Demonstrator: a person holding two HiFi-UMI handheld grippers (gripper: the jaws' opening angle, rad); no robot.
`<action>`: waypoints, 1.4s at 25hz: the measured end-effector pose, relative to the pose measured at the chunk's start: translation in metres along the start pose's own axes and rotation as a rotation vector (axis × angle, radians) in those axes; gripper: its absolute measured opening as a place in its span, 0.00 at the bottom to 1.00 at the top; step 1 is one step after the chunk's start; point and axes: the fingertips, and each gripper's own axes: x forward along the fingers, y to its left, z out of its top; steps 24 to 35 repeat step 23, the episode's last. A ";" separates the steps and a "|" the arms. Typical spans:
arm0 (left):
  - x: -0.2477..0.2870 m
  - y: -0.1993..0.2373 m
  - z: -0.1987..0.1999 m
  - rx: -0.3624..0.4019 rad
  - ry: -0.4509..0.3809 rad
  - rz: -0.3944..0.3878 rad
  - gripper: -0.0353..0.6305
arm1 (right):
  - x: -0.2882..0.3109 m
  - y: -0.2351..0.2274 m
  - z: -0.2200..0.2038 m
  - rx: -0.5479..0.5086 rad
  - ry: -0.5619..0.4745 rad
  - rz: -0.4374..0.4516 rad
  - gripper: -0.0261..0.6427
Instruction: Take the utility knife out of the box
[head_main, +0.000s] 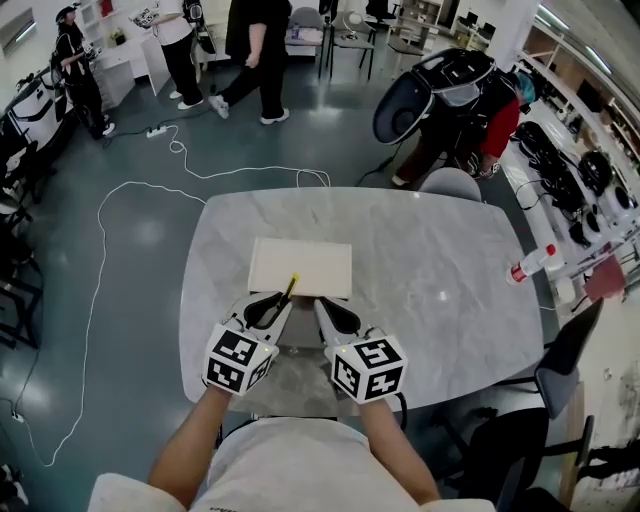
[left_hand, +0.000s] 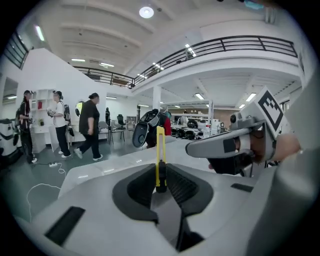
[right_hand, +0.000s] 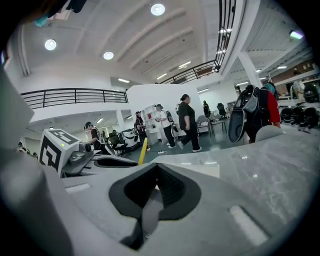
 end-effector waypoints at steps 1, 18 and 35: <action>-0.001 -0.001 0.001 -0.014 -0.012 0.002 0.15 | 0.000 0.001 0.000 -0.002 0.000 0.000 0.05; -0.001 0.000 0.002 -0.063 -0.035 -0.003 0.15 | 0.005 0.001 -0.003 -0.004 0.008 0.005 0.05; 0.001 -0.002 0.000 -0.062 -0.030 -0.004 0.15 | 0.003 0.000 -0.004 -0.003 0.007 0.011 0.05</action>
